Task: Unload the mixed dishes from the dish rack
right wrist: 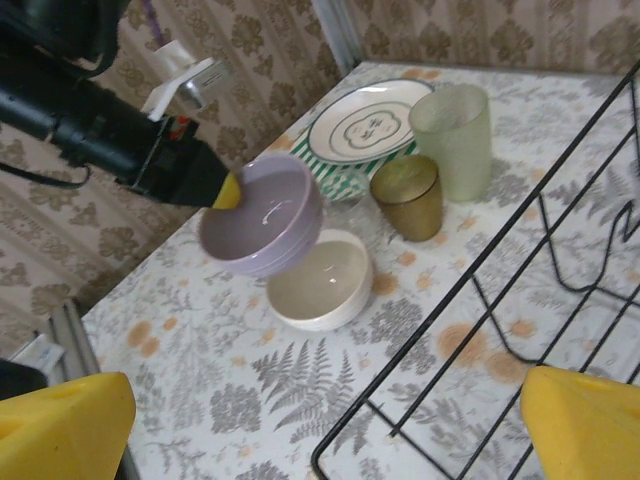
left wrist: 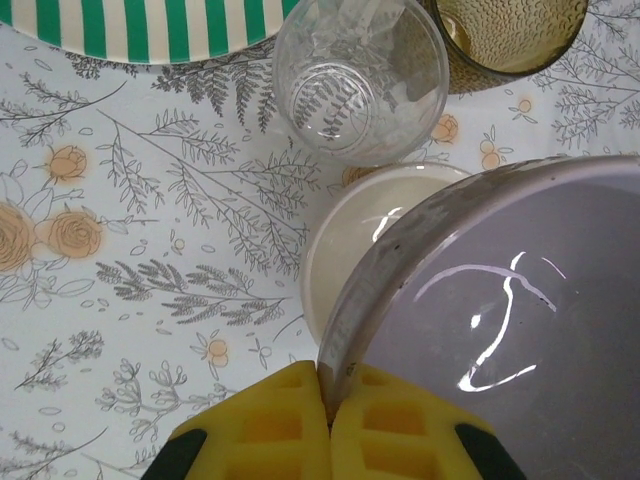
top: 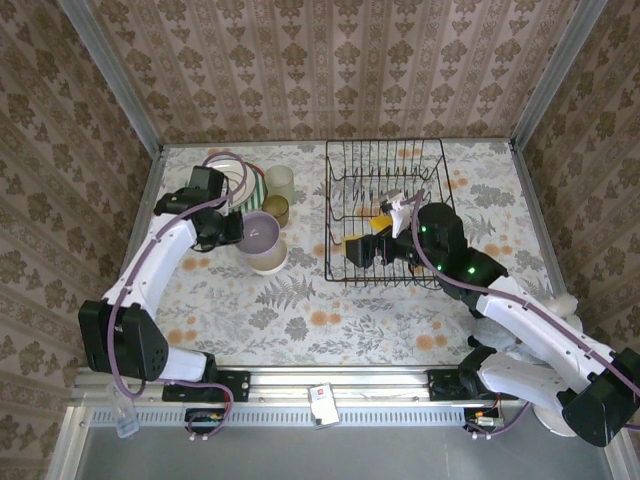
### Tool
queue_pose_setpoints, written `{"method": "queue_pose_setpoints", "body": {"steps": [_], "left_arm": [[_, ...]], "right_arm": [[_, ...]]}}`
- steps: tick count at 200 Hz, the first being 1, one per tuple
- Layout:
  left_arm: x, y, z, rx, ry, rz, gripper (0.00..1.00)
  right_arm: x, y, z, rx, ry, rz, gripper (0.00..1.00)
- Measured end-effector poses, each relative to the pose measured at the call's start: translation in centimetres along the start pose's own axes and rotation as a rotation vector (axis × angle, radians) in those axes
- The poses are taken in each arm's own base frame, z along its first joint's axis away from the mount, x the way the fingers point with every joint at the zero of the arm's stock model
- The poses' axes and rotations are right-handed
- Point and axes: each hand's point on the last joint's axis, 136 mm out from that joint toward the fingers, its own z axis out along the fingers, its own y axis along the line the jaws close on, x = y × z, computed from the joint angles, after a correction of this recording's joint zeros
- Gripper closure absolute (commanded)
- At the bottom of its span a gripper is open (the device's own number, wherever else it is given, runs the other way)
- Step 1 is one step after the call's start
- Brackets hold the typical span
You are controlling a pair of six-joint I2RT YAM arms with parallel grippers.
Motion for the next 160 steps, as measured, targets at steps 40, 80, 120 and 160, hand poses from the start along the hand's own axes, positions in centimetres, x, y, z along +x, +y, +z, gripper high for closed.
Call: {"method": "queue_pose_setpoints", "body": {"steps": [40,80,120,160], "left_arm": [[-0.1,-0.2,1.8,0.0,0.002,-0.009,1.0],[0.5,-0.2,3.5,-0.004,0.022,-0.023,1.0],[1.2,-0.1,4.8,-0.006,0.038,-0.026,1.0],[1.9,-0.1,5.5,-0.01,0.047,-0.022,1.0]], "right_arm": [[0.7,0.1,0.0,-0.015,0.02,0.024,0.0],[0.7,0.3,-0.2,-0.022,0.019,0.023,0.0],[0.8,0.3,-0.2,-0.021,0.022,0.024,0.0],[0.8,0.3,-0.2,-0.021,0.022,0.024,0.0]]}}
